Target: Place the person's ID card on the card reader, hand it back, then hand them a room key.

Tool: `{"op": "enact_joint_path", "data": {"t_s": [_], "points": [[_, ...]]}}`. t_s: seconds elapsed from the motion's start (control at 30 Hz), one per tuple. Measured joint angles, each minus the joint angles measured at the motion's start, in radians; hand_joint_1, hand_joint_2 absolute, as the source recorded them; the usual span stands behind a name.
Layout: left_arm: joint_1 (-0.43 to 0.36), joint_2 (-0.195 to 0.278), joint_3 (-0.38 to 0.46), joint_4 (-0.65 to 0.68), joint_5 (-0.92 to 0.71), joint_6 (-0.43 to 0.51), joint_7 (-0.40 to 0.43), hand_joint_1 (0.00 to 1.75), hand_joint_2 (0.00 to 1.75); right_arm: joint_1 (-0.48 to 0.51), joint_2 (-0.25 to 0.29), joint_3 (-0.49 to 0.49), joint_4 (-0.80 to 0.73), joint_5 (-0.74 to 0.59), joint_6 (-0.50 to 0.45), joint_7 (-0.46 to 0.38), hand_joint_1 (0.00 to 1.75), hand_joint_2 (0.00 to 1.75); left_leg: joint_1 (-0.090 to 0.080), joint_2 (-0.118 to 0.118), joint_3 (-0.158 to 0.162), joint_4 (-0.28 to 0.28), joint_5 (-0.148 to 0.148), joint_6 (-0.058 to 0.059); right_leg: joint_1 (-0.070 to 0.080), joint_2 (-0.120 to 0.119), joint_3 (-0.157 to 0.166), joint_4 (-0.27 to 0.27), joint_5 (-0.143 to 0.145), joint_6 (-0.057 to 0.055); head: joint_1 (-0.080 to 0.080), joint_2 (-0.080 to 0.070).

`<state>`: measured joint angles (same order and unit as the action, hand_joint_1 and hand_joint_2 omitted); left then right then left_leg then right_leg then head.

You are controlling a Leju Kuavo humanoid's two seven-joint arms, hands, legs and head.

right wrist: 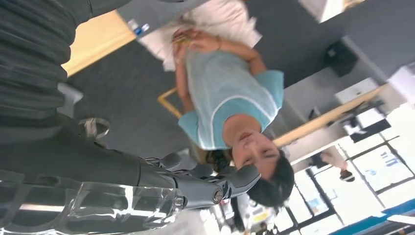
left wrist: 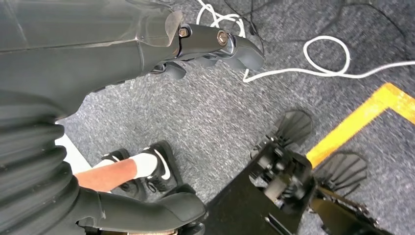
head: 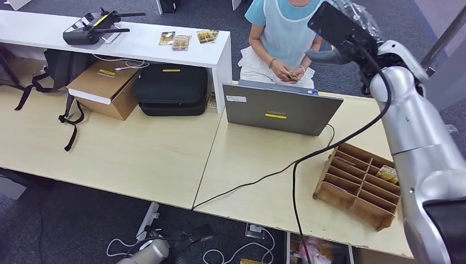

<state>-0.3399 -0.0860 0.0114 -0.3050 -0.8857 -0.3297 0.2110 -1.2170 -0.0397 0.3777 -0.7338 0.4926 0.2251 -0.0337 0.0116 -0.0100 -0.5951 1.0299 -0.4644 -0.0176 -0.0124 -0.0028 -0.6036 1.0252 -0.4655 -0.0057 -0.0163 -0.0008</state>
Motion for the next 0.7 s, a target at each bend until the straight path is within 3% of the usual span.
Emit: {"op": "enact_joint_path", "data": {"t_s": [0.13,0.27,0.53,0.7], "points": [[0.017,0.013,0.0,0.0,-0.001,0.024,0.0,0.0,1.75,0.037,-0.097,-0.073,-0.132,-0.204,0.147,0.006,0.0,1.75,0.0,-0.002,-0.001,0.0,0.0,0.0,0.0,-0.002,0.0,-0.001,0.0,0.0,0.0,0.0],[0.037,0.026,0.0,0.0,0.002,0.042,0.0,0.0,1.75,0.096,-0.201,-0.126,-0.257,-0.346,0.21,0.0,0.0,1.75,0.0,-0.001,-0.001,0.0,-0.001,0.001,0.0,-0.002,0.0,-0.001,0.0,0.0,0.0,0.0],[0.064,0.043,0.0,0.0,-0.002,0.069,0.0,0.0,1.75,0.276,-0.353,-0.201,-0.455,-0.494,0.198,-0.045,0.0,1.75,0.001,-0.002,0.001,0.0,-0.002,0.002,0.001,-0.003,0.001,-0.002,-0.001,0.001,0.0,0.0],[0.073,0.045,0.0,0.0,-0.007,0.073,0.0,0.0,1.75,0.357,-0.382,-0.24,-0.515,-0.537,0.177,-0.063,0.0,1.75,0.001,-0.003,0.001,0.0,-0.002,0.002,0.002,-0.005,0.003,-0.002,-0.002,0.001,0.001,0.0]]}}
